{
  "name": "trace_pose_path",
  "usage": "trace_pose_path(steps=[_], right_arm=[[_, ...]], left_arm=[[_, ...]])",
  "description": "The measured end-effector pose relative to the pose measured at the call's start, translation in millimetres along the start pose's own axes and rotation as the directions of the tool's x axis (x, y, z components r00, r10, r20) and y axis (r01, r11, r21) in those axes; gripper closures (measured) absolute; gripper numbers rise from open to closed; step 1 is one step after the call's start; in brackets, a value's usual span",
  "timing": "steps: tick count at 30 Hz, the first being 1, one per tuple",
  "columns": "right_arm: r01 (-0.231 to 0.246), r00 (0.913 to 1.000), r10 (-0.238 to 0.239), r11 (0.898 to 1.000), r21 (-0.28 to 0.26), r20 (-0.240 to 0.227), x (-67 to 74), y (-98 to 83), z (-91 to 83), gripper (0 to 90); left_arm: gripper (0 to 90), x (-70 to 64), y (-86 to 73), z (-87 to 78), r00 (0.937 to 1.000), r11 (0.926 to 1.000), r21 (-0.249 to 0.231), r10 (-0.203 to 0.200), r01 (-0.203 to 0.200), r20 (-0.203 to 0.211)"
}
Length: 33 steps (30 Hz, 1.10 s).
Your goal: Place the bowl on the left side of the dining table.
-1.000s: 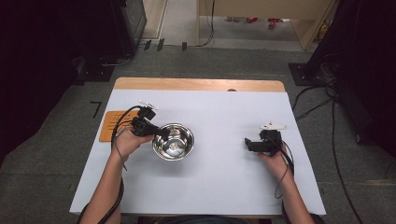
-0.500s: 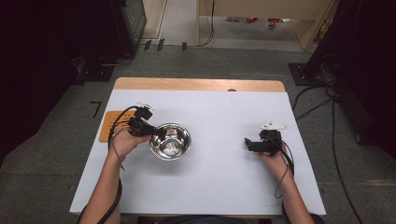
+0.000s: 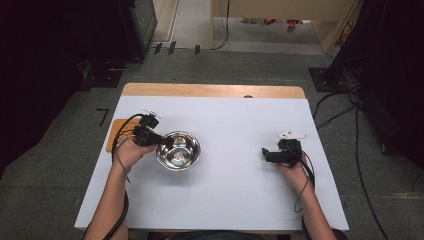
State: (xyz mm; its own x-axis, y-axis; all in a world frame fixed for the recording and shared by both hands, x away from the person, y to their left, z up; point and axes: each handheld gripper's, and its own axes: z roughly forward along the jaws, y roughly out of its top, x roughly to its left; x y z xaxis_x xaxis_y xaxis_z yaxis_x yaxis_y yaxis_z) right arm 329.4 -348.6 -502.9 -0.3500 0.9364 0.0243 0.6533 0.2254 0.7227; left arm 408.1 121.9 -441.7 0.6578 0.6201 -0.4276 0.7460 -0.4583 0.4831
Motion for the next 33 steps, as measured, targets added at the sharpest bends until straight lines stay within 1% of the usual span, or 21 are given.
trace_pose_path(steps=[7,13,16,24,33], right_arm=[[0.000,1.0000,0.000,1.000,0.000,0.000,0.0,0.0,0.0,11.4],[0.000,1.0000,0.000,1.000,0.000,0.000,0.0,0.0,0.0,11.4],[0.000,1.0000,0.000,1.000,0.000,0.000,0.0,0.0,0.0,11.4],[0.000,1.0000,0.000,1.000,0.000,0.000,0.0,0.0,0.0,11.4],[0.000,1.0000,0.000,1.000,0.000,0.000,0.0,0.0,0.0,11.4]], left_arm=[[87.7,5.2,-2.9,-4.5,0.9997,0.9997,-0.009,-0.021,0.021,-0.013],[87.7,10.3,-5.5,-8.5,0.9993,0.9994,-0.013,-0.031,0.031,-0.023],[87.7,12.1,-6.4,-9.3,0.9987,0.9993,-0.013,-0.036,0.035,-0.037],[87.7,17.1,-8.7,-12.7,0.9982,0.9987,-0.020,-0.047,0.047,-0.036],[87.7,22.2,-12.4,-18.3,0.9967,0.9974,-0.035,-0.065,0.064,-0.048]])
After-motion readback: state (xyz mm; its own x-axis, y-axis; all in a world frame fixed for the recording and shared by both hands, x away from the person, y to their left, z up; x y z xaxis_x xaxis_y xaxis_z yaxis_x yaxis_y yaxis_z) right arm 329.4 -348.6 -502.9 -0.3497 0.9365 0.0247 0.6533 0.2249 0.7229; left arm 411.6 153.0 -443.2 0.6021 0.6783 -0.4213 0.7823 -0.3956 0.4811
